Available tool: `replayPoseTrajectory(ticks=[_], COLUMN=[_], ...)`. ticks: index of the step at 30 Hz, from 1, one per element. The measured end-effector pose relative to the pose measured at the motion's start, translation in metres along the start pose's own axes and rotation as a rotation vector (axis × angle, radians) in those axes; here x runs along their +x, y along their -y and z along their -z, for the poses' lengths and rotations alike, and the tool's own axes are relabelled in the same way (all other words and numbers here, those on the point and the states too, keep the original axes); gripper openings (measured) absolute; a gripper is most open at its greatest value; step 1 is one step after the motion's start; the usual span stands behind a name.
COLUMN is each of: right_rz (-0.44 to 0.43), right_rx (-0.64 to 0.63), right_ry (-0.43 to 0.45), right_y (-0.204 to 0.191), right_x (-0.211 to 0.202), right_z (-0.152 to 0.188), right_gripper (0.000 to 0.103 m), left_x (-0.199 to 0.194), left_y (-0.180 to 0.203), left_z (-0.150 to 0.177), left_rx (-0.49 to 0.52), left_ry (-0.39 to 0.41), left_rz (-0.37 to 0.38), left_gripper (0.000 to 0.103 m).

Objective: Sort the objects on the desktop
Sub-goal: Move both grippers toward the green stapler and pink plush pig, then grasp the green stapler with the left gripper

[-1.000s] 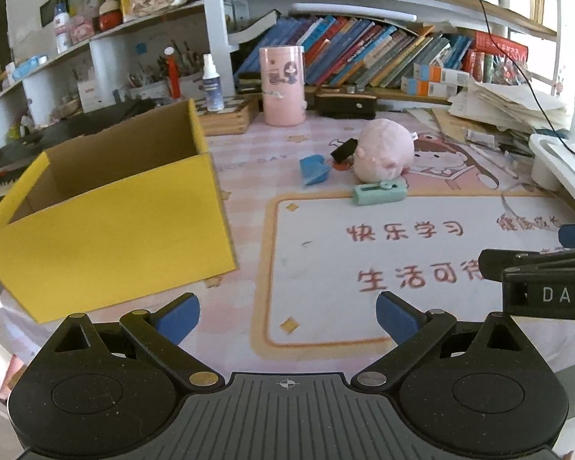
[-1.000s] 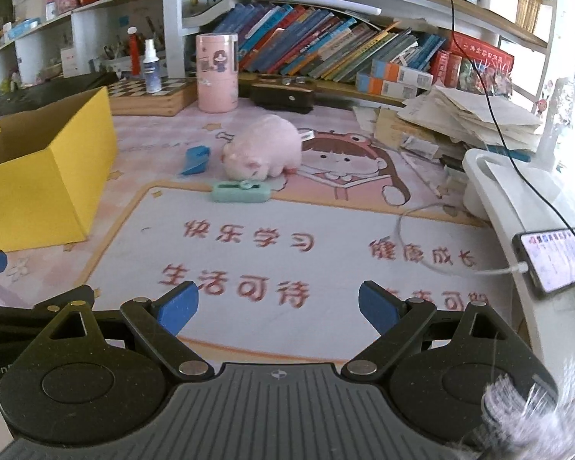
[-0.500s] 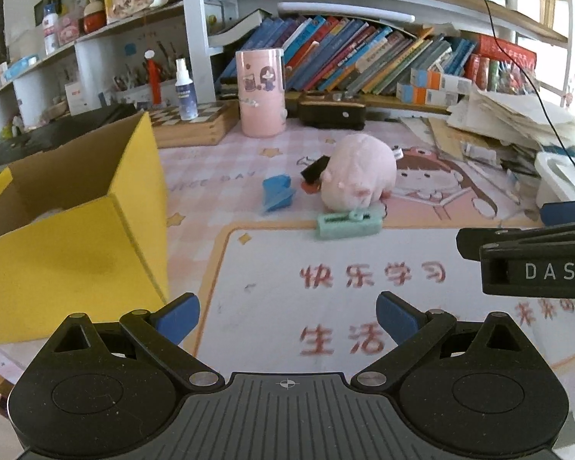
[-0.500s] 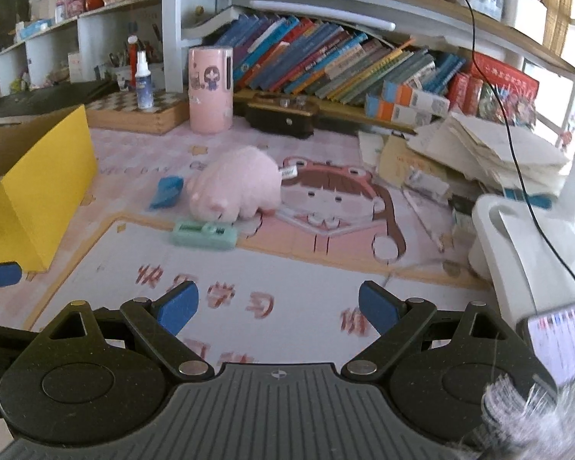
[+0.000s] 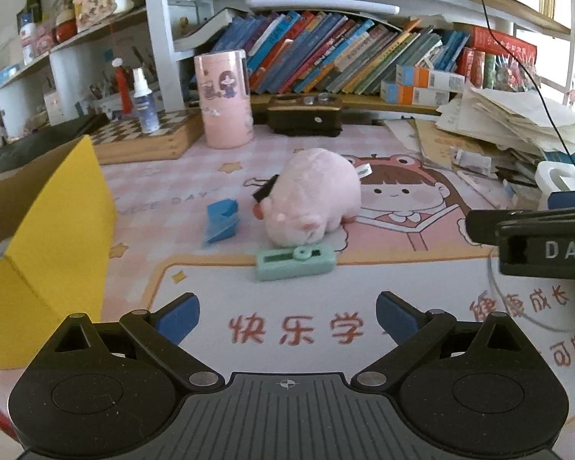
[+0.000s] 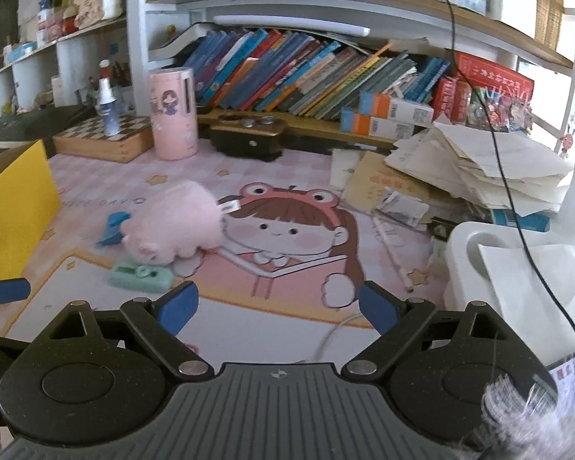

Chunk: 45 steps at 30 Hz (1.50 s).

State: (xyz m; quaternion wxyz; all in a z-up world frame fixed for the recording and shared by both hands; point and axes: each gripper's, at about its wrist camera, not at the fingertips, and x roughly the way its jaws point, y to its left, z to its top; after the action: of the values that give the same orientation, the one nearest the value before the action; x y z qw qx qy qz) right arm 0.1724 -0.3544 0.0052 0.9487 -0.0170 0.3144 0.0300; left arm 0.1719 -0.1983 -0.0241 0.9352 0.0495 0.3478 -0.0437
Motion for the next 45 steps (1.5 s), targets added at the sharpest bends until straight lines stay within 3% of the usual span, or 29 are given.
replayPoseTrajectory(ticks=[13,23,31,37,42,45], right_rz=[0.021,0.028,0.036,0.035,0.028,0.023], right_rx=[0.010,-0.005,-0.004,-0.005,-0.012,-0.014], right_ry=[-0.003,-0.009,-0.024,-0.032,-0.037,-0.039], right_y=[0.026,0.031,0.036,0.037,0.035,0.033], right_x=[0.013,0.021,0.033,0.039,0.042,0.045], right_z=[-0.005,-0.008,-0.012,-0.015,-0.016,-0.017], right_gripper=[0.091,0.091,0.091,0.091,0.091,0.091], left_x=[0.042,0.060,0.075,0.086,0.091,0.089], left_y=[0.007,0.012,0.018,0.016,0.013,0.010], left_z=[-0.011,-0.017,-0.022,-0.026,-0.027,-0.028], left_rx=[-0.094,-0.110,-0.107,-0.124,-0.111,-0.117], left_ry=[-0.083,-0.085,-0.091,-0.094,-0.101,-0.108], left_rz=[-0.020,-0.049,-0.023,-0.049,-0.057,-0.032], left_gripper=[0.100,0.100,0.098,0.091,0.069,0.069])
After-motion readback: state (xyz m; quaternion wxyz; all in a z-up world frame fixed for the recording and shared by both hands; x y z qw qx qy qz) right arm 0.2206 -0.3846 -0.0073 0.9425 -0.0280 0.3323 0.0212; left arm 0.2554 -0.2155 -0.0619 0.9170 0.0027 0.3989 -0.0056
